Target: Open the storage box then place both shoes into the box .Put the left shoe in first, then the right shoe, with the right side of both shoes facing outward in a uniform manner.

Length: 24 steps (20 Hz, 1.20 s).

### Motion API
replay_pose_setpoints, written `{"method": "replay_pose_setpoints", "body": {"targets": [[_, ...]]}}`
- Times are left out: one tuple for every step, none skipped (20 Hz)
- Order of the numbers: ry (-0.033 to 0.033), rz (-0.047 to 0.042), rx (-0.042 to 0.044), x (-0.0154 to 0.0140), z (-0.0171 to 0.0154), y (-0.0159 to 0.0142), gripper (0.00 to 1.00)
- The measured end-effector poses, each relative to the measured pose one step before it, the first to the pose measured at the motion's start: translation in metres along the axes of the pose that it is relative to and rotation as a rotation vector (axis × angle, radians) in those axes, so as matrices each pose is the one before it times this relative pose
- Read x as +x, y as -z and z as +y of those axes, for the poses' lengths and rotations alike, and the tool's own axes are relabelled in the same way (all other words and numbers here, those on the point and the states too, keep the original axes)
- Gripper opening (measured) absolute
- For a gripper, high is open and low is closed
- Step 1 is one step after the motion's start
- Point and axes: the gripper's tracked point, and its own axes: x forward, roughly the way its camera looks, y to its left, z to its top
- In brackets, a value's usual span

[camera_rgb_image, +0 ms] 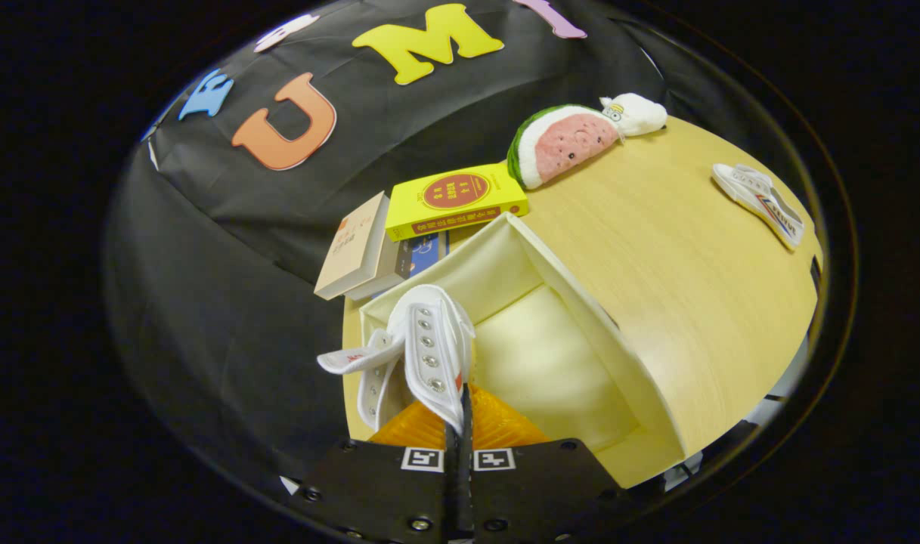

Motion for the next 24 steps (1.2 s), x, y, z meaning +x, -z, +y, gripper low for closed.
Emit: {"method": "replay_pose_setpoints", "body": {"targets": [[0.01027,-0.00792,-0.00466,0.00280,-0.00233,0.00025,0.00],[0.00634,-0.00949,-0.00333,0.00175,-0.00011,0.00102,0.00],[0.00281,-0.00475,-0.00165,0.00139,0.00023,0.00086,0.00],[0.00142,0.00465,-0.00167,0.00188,0.00088,0.00354,0.00],[0.00150,0.01028,-0.00534,0.00178,0.00048,0.00401,0.00],[0.00043,0.00782,-0.00989,0.00152,0.00072,0.00336,0.00],[0.00438,0.00994,-0.01349,0.00630,-0.00125,0.00293,0.00],[-0.01003,0.00727,-0.01094,-0.00244,0.00265,0.00429,0.00],[-0.01012,0.02316,-0.01510,0.00462,0.00065,0.00249,0.04],[-0.01192,0.03039,-0.00994,0.00435,0.00371,0.00852,0.08],[-0.00680,0.00961,-0.01187,-0.00181,0.00125,0.00274,0.27],[0.01111,-0.00780,-0.02872,-0.00114,-0.00210,-0.00377,0.46],[0.01292,-0.01767,-0.03829,-0.00284,-0.00362,-0.00564,0.65],[0.00897,-0.01214,-0.03477,-0.00281,-0.00163,-0.00178,0.83],[-0.00083,-0.01286,-0.02848,-0.00390,-0.00094,-0.00386,0.87],[-0.00037,-0.01471,-0.02919,-0.00486,-0.00118,-0.00411,0.87],[0.00110,-0.02222,-0.03612,-0.00586,-0.00273,-0.00600,0.87],[0.00363,-0.02493,-0.04857,-0.00609,-0.00380,-0.00566,0.87],[0.00135,-0.02630,-0.05314,-0.00752,-0.00393,-0.00628,0.90],[-0.00515,-0.02538,-0.04986,-0.00784,-0.00353,-0.00601,0.92],[-0.00425,-0.02724,-0.04392,-0.01029,-0.00557,-0.00793,0.95],[-0.00982,-0.02763,-0.03650,-0.00974,-0.00605,-0.00678,0.95],[-0.01126,-0.03014,-0.03368,-0.01194,-0.00682,-0.00973,0.96],[-0.01022,-0.02982,-0.03107,-0.01183,-0.00941,-0.00748,0.96]]}}
